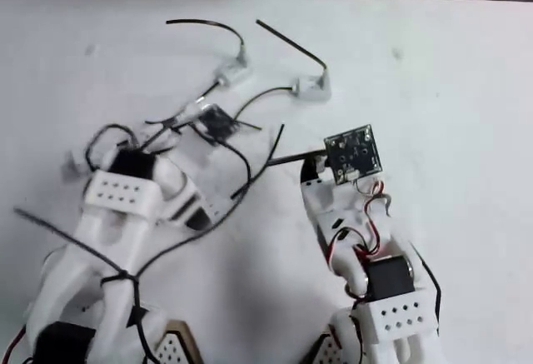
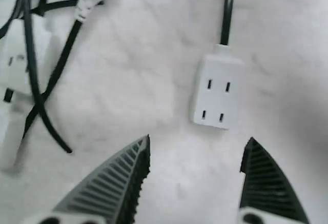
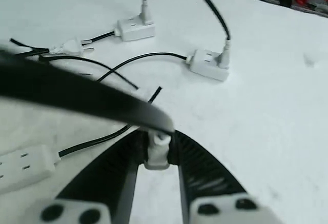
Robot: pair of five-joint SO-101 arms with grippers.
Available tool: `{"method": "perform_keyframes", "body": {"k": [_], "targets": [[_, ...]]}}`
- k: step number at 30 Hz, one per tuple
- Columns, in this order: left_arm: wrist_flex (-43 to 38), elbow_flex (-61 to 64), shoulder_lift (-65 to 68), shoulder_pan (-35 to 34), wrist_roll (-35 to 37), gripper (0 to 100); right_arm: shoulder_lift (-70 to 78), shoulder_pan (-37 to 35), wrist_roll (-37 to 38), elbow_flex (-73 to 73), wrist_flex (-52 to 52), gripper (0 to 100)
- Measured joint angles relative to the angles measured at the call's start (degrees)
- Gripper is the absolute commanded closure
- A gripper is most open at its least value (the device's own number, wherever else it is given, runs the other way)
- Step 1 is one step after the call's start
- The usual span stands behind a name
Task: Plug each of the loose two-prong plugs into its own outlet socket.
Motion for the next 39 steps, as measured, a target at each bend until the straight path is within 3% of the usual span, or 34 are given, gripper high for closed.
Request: {"method": "perform_keyframes", "body": {"k": [8,14,24,32,39], "targets": [[1.58,-2.90,-3.87,-13.54,0.00,71,0.00,-14.07,0.00,0.00,1.85,98.1],[-0.70,6.33,-21.01,-21.63,0.00,71,2.11,-23.65,-2.11,0.00,0.79,98.1],[-6.42,29.54,-50.20,-32.00,2.37,71,19.87,-29.80,-3.52,0.00,-12.84,98.1],[-11.34,39.91,-53.63,-34.81,5.45,71,31.03,-30.86,-3.96,-1.05,-20.13,98.1],[-12.04,40.88,-53.89,-36.04,5.71,71,37.80,-32.70,-4.04,-4.22,-23.21,98.1]]}}
